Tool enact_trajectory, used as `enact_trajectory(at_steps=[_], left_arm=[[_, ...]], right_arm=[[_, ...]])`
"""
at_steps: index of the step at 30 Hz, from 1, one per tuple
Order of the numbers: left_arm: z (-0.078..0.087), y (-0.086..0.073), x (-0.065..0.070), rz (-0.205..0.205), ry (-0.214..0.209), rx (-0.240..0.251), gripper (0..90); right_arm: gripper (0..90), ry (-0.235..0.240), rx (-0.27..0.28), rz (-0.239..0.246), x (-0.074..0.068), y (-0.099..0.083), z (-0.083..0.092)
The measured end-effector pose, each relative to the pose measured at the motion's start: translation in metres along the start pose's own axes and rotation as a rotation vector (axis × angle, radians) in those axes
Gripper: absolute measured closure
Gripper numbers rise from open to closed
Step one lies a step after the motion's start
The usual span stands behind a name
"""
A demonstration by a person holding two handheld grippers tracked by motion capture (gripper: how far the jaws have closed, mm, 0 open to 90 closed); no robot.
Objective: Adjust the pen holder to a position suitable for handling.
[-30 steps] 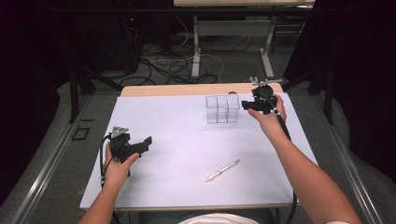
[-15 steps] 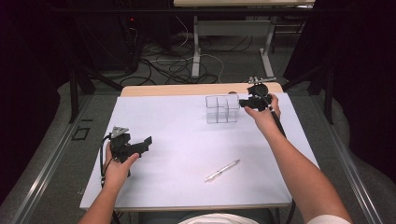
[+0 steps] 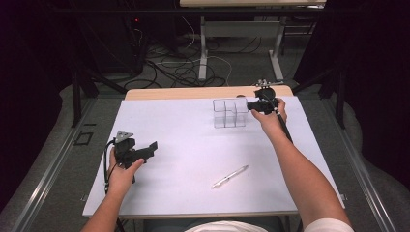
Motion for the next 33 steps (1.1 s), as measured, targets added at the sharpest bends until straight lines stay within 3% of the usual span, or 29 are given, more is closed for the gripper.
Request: enact_trajectory(at_steps=[10, 14, 23, 30, 33], left_arm=[[0.0, 0.0, 0.0, -0.001, -0.001, -0.002, 4.7], [0.0, 0.0, 0.0, -0.002, -0.001, -0.002, 4.7], [0.0, 0.0, 0.0, -0.005, -0.002, -0.005, 4.8], [0.0, 0.0, 0.0, -0.005, -0.005, -0.005, 4.9], [0.0, 0.0, 0.001, -0.008, -0.005, -0.006, 5.0]], right_arm=[[67.3, 0.003, -0.024, 0.01, -0.006, -0.003, -0.009], [70.9, 0.022, -0.033, -0.018, -0.009, -0.004, -0.013], [75.0, 0.01, -0.049, -0.04, -0.013, -0.006, -0.02], [78.7, 0.012, -0.053, -0.082, -0.015, -0.006, -0.023], [81.5, -0.007, -0.065, -0.105, -0.017, -0.006, -0.023]])
Point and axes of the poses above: each handheld gripper's, and its own axes: z roughly backward along the jaws, y roughly out of its top, x roughly to its right, the point moved 3 cm from there along -z, roughly forward along the jaws, and after that the axes turned 12 degrees about z, right-handed, at the moved point
